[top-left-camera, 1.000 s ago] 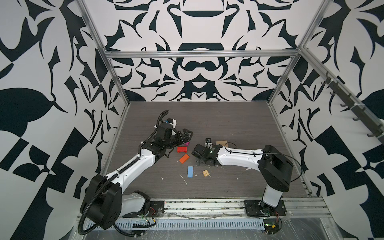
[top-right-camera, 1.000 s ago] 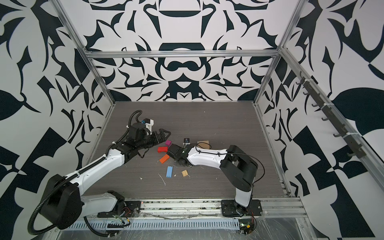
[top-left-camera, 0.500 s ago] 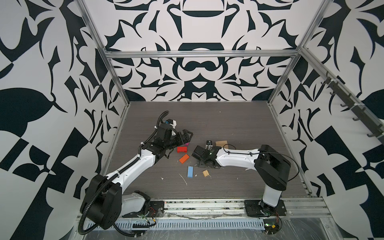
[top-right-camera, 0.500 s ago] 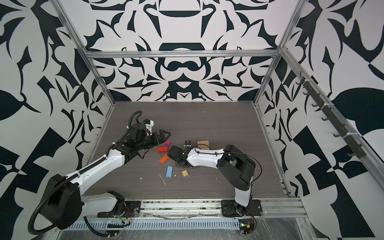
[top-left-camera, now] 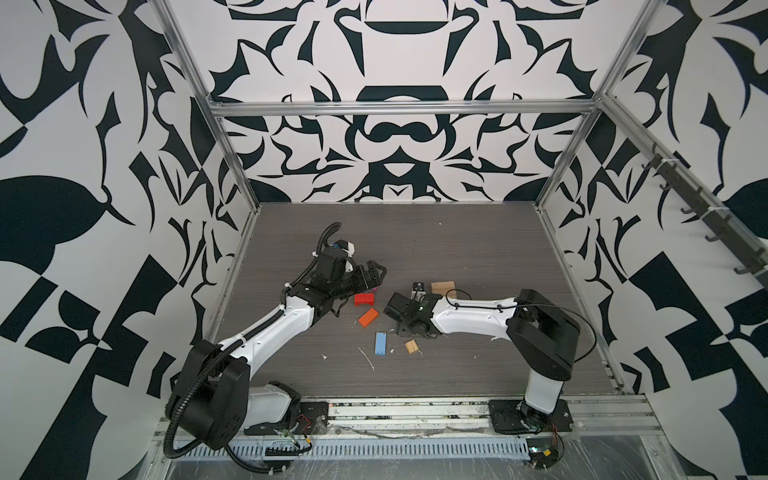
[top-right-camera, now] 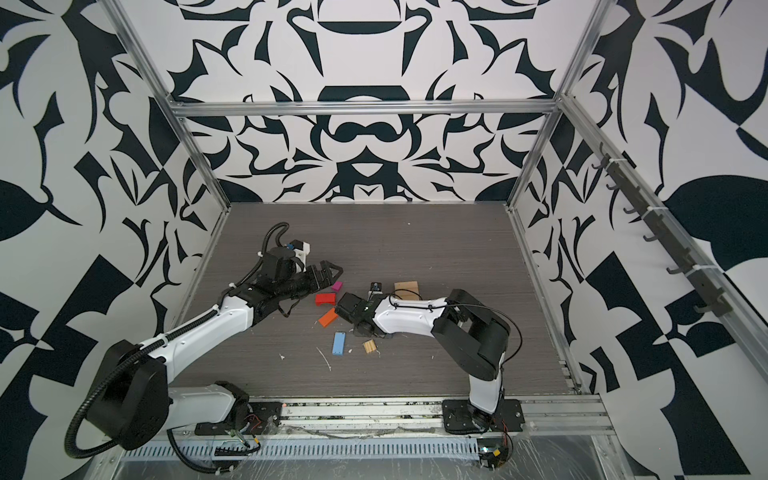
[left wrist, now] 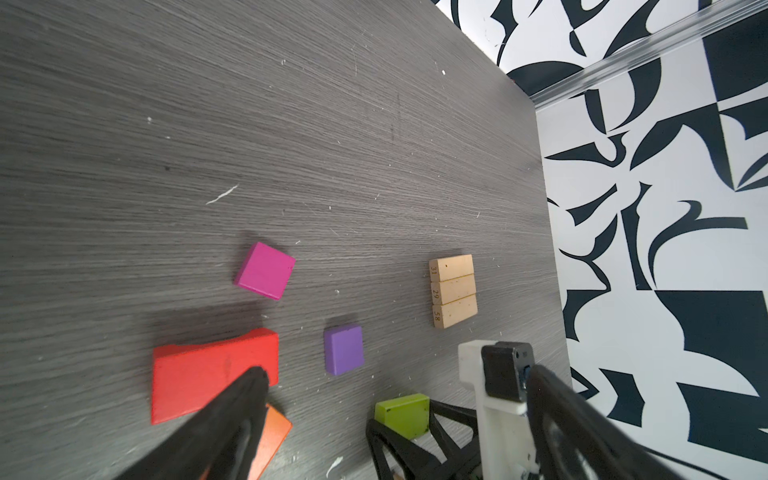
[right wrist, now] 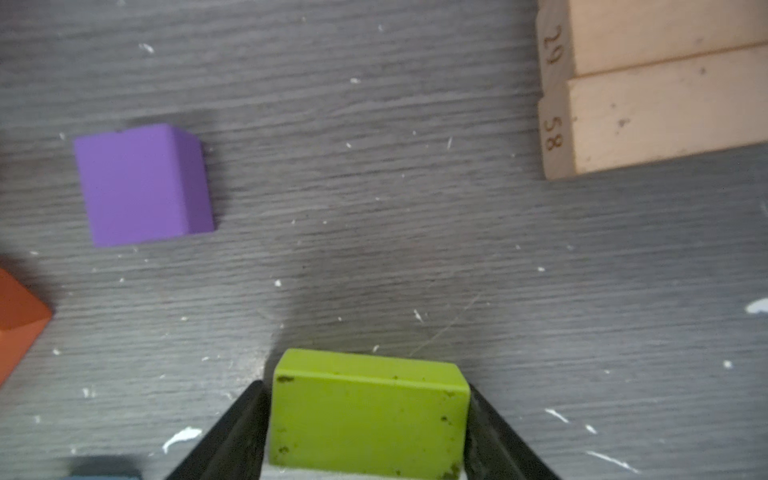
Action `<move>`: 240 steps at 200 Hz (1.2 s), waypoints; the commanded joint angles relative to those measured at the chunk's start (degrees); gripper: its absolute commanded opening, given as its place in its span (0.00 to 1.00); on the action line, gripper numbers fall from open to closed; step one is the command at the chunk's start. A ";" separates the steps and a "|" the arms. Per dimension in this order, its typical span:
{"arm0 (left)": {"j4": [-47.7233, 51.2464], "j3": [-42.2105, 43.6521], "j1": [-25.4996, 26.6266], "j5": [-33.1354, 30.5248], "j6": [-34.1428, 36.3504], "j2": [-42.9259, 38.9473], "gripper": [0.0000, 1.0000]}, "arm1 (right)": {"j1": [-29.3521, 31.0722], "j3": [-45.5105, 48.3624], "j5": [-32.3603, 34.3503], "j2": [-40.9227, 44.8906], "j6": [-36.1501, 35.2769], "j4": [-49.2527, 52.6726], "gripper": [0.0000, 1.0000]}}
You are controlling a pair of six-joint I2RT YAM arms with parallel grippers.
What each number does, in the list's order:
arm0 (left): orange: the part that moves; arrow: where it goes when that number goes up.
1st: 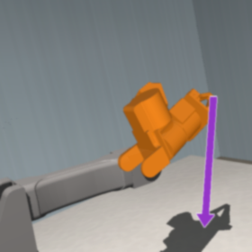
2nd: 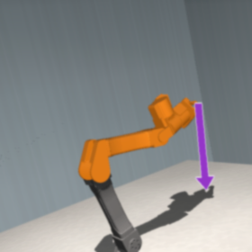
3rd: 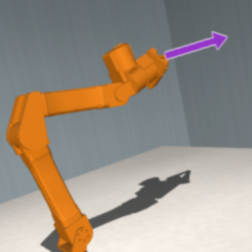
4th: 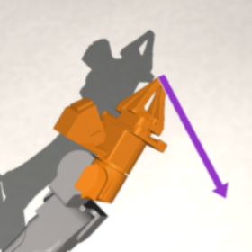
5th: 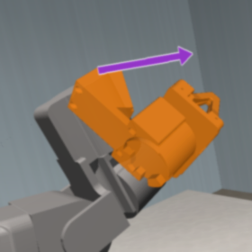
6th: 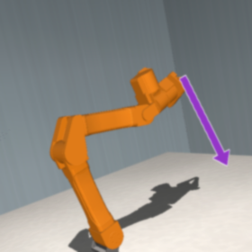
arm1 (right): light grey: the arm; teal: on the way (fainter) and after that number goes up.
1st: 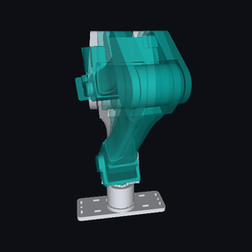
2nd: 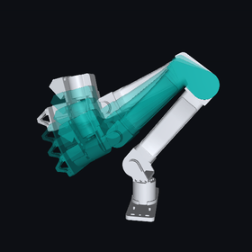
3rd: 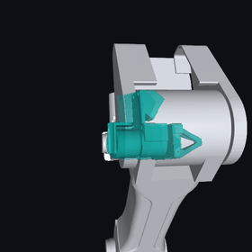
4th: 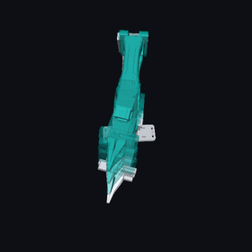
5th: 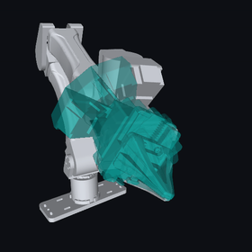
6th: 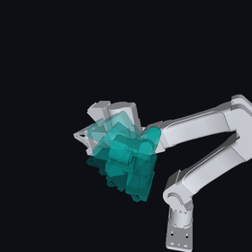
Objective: Build the wood block tower
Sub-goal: 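Lift the lime block with the right gripper and carry it toward the bars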
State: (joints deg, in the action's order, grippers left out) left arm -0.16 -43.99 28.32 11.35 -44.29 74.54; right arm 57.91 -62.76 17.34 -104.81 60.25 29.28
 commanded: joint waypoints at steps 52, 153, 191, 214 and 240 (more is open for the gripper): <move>1.75 -1.93 0.16 -0.50 0.88 -0.89 1.00 | -1.35 4.88 0.31 5.04 -7.69 -1.63 0.63; 1.95 -3.55 0.16 0.05 0.90 0.64 1.00 | -7.32 10.90 -3.66 15.59 -18.31 -2.03 0.58; 1.92 -4.31 0.16 0.37 0.91 1.37 1.00 | -10.01 10.80 -3.81 17.41 -22.20 1.62 0.58; 2.19 -4.79 0.16 0.43 1.07 1.66 1.00 | -11.66 12.04 -5.53 19.16 -24.35 1.24 0.57; 2.36 -5.42 0.19 0.54 1.29 2.27 0.99 | -12.91 12.45 -6.72 20.17 -26.50 1.31 0.57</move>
State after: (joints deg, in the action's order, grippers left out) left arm 1.72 -47.13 28.32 11.44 -43.77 76.05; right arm 45.87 -50.48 12.19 -86.59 37.34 29.32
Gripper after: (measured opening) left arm 0.995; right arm 0.592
